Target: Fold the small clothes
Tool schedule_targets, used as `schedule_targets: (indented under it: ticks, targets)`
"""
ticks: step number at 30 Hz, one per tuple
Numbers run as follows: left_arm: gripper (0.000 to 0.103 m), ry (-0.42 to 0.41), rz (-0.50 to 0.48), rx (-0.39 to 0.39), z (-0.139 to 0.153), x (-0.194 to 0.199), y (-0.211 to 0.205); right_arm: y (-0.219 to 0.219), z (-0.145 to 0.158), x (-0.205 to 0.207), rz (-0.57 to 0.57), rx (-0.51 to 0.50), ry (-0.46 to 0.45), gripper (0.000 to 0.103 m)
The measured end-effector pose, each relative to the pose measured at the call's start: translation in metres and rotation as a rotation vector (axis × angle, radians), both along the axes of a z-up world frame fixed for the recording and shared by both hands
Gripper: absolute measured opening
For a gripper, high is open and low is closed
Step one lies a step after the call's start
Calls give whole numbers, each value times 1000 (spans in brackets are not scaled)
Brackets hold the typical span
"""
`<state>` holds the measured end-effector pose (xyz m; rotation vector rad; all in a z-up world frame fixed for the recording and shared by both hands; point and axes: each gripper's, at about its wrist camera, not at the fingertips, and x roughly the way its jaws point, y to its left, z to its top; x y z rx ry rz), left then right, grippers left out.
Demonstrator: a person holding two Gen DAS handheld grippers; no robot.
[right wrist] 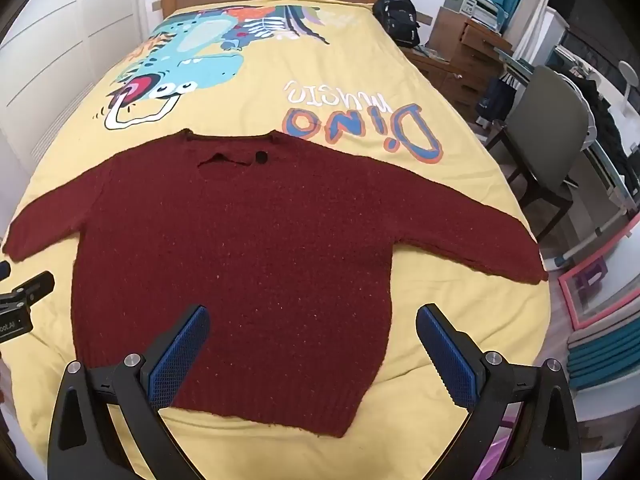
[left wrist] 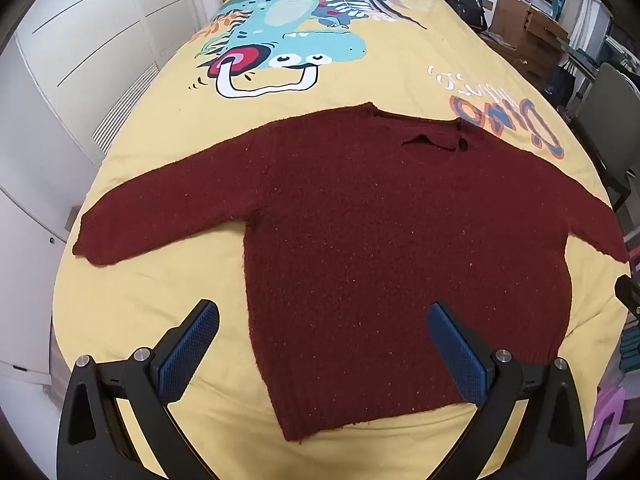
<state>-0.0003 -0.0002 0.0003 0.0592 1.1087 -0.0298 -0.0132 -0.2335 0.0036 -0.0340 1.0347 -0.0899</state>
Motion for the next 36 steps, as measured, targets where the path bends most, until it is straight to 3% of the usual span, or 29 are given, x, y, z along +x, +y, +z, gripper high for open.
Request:
schedule_targets:
  ticks: [4,7,36]
  targets:
    - [102,-24,-1,12,-1,-7,-2,0,-1,1,-8,-4,1,103]
    - [102,15,2,4,-6,-1,3,0,0,0,-15,0,0,103]
    - [102,22,-6,17,-4,-3,4,-1,4,-1,8,-17,13,103]
